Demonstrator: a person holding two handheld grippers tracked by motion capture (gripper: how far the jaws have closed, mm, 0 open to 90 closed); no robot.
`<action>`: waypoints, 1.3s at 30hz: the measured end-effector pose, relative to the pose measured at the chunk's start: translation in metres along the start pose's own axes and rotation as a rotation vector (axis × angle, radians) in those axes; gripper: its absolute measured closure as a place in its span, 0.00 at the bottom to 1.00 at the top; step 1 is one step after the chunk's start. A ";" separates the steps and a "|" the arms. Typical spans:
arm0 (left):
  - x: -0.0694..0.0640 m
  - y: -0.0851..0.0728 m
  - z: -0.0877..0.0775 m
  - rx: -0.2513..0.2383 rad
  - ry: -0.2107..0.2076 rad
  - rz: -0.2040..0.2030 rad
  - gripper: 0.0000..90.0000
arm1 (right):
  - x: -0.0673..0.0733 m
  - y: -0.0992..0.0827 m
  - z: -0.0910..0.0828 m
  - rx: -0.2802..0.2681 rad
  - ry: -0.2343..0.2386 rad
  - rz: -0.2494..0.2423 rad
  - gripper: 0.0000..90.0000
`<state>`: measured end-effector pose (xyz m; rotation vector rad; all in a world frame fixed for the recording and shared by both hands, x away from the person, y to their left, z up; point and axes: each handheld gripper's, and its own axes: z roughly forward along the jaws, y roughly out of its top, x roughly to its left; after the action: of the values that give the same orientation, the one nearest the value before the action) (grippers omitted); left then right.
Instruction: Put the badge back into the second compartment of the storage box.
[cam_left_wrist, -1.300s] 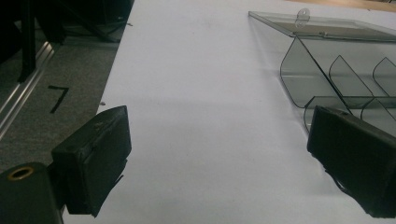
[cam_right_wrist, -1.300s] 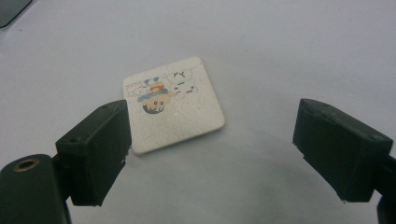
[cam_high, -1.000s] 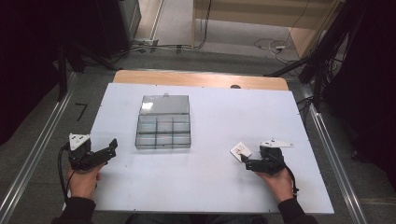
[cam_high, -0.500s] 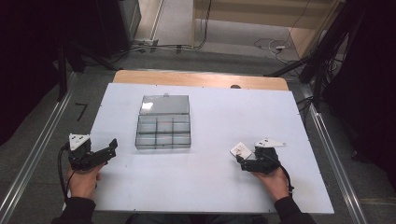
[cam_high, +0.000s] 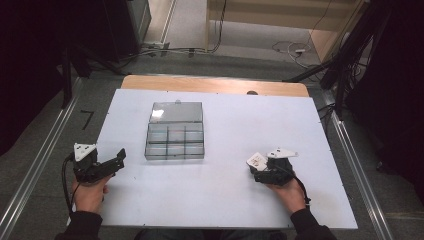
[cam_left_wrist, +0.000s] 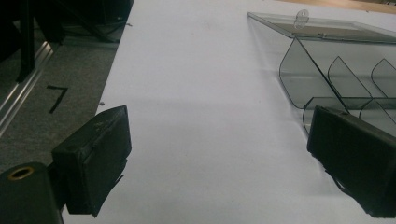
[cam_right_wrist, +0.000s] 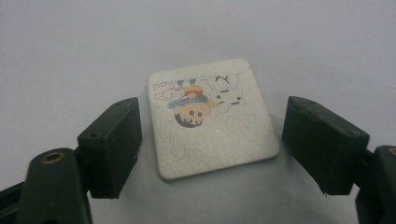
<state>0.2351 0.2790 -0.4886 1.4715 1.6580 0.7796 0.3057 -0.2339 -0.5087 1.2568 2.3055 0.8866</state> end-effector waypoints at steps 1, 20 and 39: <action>0.000 0.000 0.000 0.000 0.000 0.000 0.07 | 0.000 0.000 0.000 -0.002 0.003 -0.006 0.25; 0.001 0.001 -0.001 -0.009 -0.001 -0.014 0.08 | 0.002 0.001 -0.004 -0.020 0.024 -0.006 0.35; 0.001 0.001 -0.001 -0.009 -0.016 -0.026 0.08 | 0.020 0.021 -0.011 -0.060 0.087 -0.014 0.35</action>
<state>0.2346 0.2805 -0.4874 1.4441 1.6561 0.7578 0.3015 -0.2123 -0.4871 1.1978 2.3327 1.0174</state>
